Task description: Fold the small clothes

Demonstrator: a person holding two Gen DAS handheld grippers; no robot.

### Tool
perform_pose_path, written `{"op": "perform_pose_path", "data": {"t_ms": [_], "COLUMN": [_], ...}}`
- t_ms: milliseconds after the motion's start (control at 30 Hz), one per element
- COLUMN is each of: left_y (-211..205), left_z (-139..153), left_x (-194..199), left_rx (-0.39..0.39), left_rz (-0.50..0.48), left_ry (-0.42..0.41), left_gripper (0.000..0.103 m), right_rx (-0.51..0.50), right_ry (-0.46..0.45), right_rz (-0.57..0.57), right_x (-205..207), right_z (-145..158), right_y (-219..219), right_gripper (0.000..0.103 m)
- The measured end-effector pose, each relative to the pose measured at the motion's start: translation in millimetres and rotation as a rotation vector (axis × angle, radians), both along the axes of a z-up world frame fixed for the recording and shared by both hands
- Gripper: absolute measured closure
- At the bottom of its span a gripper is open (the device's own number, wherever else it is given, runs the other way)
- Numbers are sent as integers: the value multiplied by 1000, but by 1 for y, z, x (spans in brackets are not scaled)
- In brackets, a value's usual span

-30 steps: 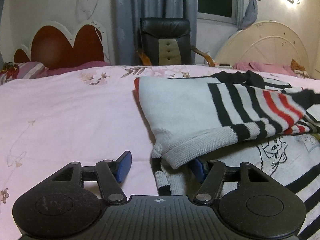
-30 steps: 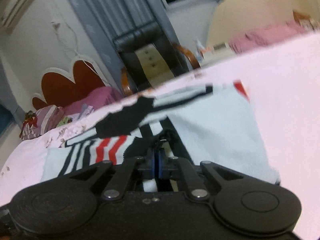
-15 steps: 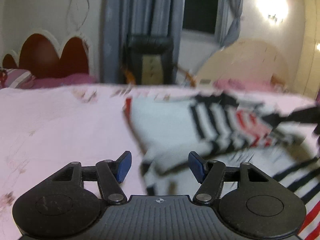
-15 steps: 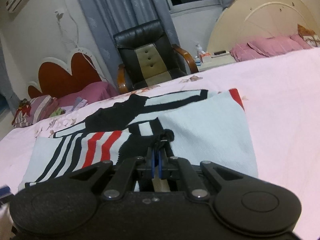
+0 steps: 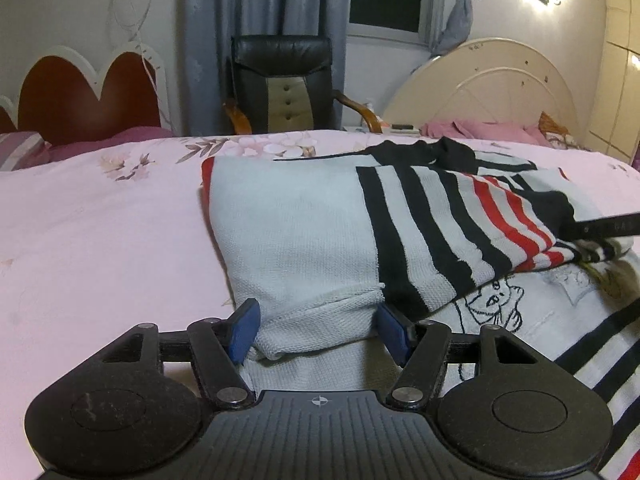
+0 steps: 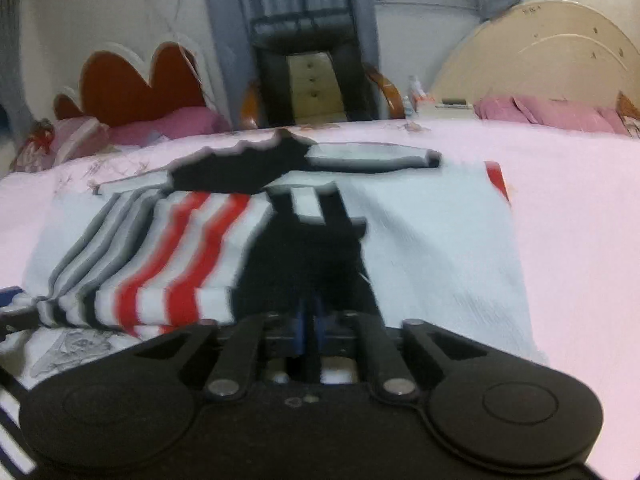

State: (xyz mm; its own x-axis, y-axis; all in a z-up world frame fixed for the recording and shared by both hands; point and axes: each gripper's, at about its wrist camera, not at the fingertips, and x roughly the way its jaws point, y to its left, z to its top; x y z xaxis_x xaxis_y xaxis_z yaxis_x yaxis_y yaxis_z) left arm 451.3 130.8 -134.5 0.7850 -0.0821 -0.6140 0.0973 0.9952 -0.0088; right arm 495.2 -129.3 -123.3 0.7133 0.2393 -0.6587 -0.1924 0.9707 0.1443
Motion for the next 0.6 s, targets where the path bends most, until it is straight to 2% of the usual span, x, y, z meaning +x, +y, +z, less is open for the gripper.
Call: {"op": "perform_pose_path", "data": {"t_ms": [100, 167, 200, 300, 500, 567, 600], "left_y": [2, 12, 15, 18, 30, 32, 38], "left_z": [9, 27, 35, 46, 29, 13, 7], "left_x": [0, -1, 1, 30, 105, 128, 132], "left_rx": [-8, -100, -108, -49, -11, 21, -5], "left_rz": [-1, 19, 26, 21, 6, 14, 22], "left_ry": [2, -51, -82, -105, -71, -1, 7], "left_gripper": [39, 39, 39, 39, 39, 39, 36], "right_rx": [16, 20, 30, 54, 103, 104, 103], "right_ry": [10, -26, -62, -90, -81, -68, -56], "right_rz": [-19, -28, -32, -60, -112, -120, -124], "right_x": [-2, -8, -11, -2, 24, 30, 34], "right_z": [2, 12, 18, 26, 25, 18, 13], "right_y": [-3, -6, -9, -14, -15, -14, -13], "right_gripper": [99, 86, 85, 86, 86, 86, 86]}}
